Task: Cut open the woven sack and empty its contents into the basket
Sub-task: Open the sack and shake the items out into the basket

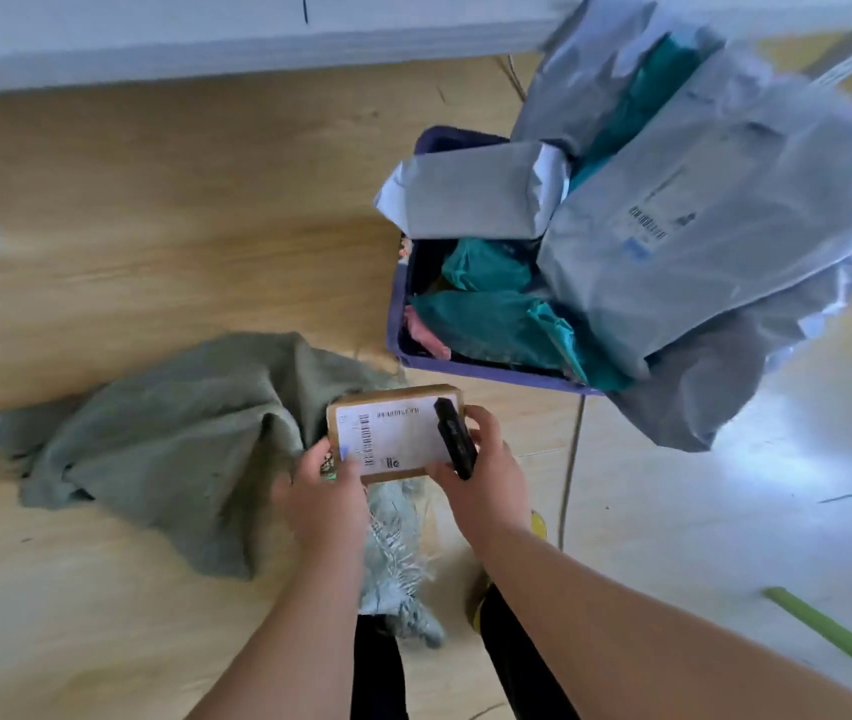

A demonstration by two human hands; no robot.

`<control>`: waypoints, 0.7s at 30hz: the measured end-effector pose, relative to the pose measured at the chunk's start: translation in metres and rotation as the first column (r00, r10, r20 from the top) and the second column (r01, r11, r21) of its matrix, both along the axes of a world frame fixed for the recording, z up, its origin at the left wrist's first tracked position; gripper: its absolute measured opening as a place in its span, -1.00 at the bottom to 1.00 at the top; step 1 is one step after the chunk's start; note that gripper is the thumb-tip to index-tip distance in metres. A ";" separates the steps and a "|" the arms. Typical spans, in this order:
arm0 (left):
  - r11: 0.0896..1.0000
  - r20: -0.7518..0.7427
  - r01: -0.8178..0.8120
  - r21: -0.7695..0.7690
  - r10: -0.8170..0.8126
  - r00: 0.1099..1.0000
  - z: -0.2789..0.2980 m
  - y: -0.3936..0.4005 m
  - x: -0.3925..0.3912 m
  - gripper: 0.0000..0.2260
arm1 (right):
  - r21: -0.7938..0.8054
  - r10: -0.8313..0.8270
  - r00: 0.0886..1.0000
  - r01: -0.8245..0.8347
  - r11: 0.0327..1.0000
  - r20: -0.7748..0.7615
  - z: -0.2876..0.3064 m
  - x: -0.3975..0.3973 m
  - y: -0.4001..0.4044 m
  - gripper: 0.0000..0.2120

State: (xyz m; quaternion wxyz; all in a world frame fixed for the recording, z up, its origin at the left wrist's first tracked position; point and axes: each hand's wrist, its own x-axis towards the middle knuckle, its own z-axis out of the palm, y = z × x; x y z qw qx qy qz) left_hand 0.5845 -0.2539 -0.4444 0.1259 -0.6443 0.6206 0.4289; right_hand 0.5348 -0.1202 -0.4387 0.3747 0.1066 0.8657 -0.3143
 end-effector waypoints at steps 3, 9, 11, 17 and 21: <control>0.999 -0.090 -0.038 -0.015 0.036 0.995 0.050 -0.006 -0.017 -0.68 | -0.089 -0.106 0.990 0.098 0.991 -0.090 0.050 -0.011 -0.004 -0.43; 0.995 -0.222 -0.081 0.060 0.092 0.971 0.125 0.010 -0.058 -0.71 | -0.224 -0.271 0.906 0.205 0.953 -0.326 0.134 -0.062 0.000 -0.51; 0.995 -0.255 -0.011 0.095 0.035 0.966 0.143 0.023 -0.075 -0.71 | -0.242 -0.327 0.862 0.247 0.938 -0.389 0.159 -0.085 0.010 -0.56; 0.956 -0.395 0.232 0.180 -0.146 0.907 0.172 0.061 -0.135 -0.60 | -0.173 -0.413 0.752 0.380 0.908 -0.513 0.189 -0.150 0.060 -0.64; 0.907 -0.349 0.332 0.260 -0.232 0.908 0.169 0.076 -0.154 -0.47 | -0.053 -0.401 0.748 0.442 0.895 -0.529 0.178 -0.165 0.087 -0.64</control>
